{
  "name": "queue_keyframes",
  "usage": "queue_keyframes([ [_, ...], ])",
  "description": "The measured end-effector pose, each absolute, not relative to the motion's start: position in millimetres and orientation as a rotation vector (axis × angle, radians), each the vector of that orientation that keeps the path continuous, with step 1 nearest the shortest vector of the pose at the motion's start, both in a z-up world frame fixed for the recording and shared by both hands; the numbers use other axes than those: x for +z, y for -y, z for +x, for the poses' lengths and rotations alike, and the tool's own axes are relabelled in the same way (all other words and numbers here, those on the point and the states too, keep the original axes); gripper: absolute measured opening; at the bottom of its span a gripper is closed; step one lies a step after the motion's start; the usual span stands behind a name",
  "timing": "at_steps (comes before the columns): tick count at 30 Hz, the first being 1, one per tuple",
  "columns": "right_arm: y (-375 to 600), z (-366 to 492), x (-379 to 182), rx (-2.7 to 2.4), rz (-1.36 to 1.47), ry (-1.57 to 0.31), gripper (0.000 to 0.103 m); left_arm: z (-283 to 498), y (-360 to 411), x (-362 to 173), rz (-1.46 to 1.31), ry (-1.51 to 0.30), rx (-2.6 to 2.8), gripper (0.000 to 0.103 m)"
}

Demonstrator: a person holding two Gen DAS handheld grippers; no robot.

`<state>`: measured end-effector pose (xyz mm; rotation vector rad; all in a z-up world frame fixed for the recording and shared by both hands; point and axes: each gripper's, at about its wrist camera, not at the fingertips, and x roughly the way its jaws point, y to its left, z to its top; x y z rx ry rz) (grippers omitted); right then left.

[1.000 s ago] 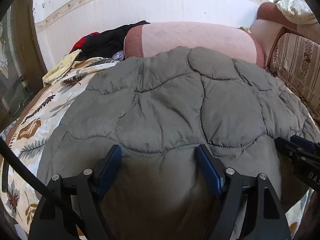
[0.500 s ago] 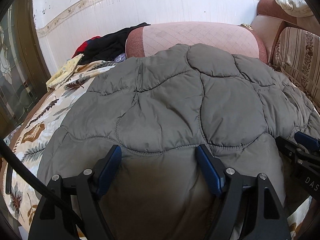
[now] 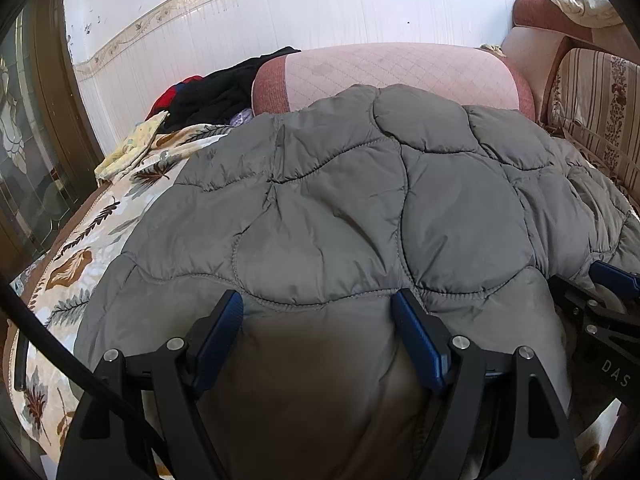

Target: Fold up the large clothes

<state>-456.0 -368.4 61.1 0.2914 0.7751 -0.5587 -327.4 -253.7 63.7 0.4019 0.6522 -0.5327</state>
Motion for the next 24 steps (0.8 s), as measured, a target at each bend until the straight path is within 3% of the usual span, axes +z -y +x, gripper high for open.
queue_keyframes([
  [10,370,-452,61,-0.558,0.287,-0.782,0.069,-315,253,56,0.373,-0.671,-0.544,0.079],
  [19,381,-513,104,-0.614,0.387,-0.648,0.069,-317,190,101,0.276,-0.61,-0.488,0.077],
  [24,385,-544,95,-0.682,0.391,-0.714,0.062,-292,161,84,0.299,-0.724,-0.394,0.077],
])
